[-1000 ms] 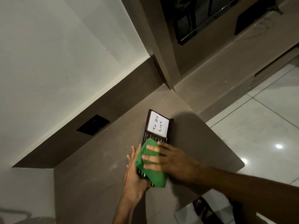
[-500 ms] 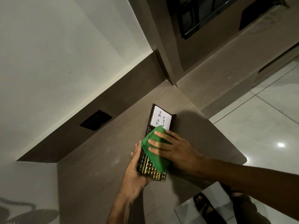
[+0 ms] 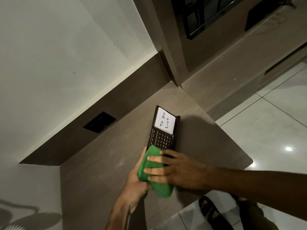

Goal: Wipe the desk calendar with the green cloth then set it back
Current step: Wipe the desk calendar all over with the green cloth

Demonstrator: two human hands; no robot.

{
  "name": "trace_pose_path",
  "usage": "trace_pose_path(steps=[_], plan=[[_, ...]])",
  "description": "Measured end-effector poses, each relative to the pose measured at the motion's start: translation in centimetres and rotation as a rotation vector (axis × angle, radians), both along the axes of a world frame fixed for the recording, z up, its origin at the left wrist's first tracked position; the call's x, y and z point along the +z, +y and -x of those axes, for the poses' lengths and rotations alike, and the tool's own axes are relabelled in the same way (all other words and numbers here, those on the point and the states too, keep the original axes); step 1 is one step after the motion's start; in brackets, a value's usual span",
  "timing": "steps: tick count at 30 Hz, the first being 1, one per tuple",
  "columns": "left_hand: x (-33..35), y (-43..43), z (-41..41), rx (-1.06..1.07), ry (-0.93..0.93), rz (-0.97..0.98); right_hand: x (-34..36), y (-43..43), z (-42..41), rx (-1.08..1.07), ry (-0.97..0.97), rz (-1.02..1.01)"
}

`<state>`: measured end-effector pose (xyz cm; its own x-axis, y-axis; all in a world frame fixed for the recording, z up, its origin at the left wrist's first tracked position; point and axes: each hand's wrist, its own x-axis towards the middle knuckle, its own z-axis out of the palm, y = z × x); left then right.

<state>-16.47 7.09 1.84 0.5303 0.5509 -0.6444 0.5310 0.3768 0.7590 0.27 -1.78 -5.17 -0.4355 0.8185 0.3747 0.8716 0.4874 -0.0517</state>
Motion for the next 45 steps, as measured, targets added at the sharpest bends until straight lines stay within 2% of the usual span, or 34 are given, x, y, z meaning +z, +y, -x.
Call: trace_pose_path(steps=[2, 6, 10, 12, 14, 17, 22, 26, 28, 32, 37, 39, 42, 45], plan=[[-0.3, 0.3, 0.6, -0.006, 0.032, -0.018, 0.9, 0.1, -0.4, -0.006, -0.025, 0.018], [-0.5, 0.7, 1.3, -0.013, 0.084, -0.081, 2.8, 0.2, -1.1, -0.225, 0.037, 0.121], [-0.5, 0.5, 1.4, -0.004, 0.043, -0.052, 2.4, -0.2, 1.2, -0.049, 0.033, 0.141], [-0.4, 0.2, 1.5, -0.017, 0.056, -0.078, 2.5, 0.1, 0.6, -0.048, 0.023, 0.129], [-0.4, 0.4, 1.6, -0.034, 0.095, -0.125, 2.8, 0.6, -1.0, -0.192, 0.109, 0.112], [-0.5, 0.3, 1.4, -0.055, 0.114, -0.136, 2.9, 0.9, -2.1, -0.366, 0.296, 0.197], [-0.5, 0.7, 0.6, -0.094, 0.079, -0.275, 1.6, -0.3, -0.4, -0.139, 0.217, 0.175], [-0.2, 1.2, -0.9, -0.193, 0.111, -0.437, 1.3, 0.3, -1.8, -0.182, 0.262, 0.163], [-0.1, 1.2, -1.3, -0.274, 0.154, -0.504, 0.8, 1.0, -3.0, -0.238, 0.285, 0.173], [-0.1, 1.1, -1.3, -0.399, 0.250, -0.567, -1.0, 1.7, -5.1, -0.479, 0.386, 0.250], [-0.4, 1.5, -1.3, -0.429, 0.260, -0.565, -1.7, 2.7, -5.0, -0.162, 0.261, 0.056], [-0.4, 1.6, -1.2, -0.448, 0.261, -0.579, -0.2, 4.5, -6.7, -0.231, 0.273, 0.032], [-0.2, 1.8, -1.7, -0.412, 0.243, -0.549, 1.2, 6.0, -8.6, -0.355, 0.294, 0.098], [-0.2, 1.9, -2.0, -0.419, 0.256, -0.563, 1.6, 6.1, -7.6, -0.447, 0.443, 0.064]])
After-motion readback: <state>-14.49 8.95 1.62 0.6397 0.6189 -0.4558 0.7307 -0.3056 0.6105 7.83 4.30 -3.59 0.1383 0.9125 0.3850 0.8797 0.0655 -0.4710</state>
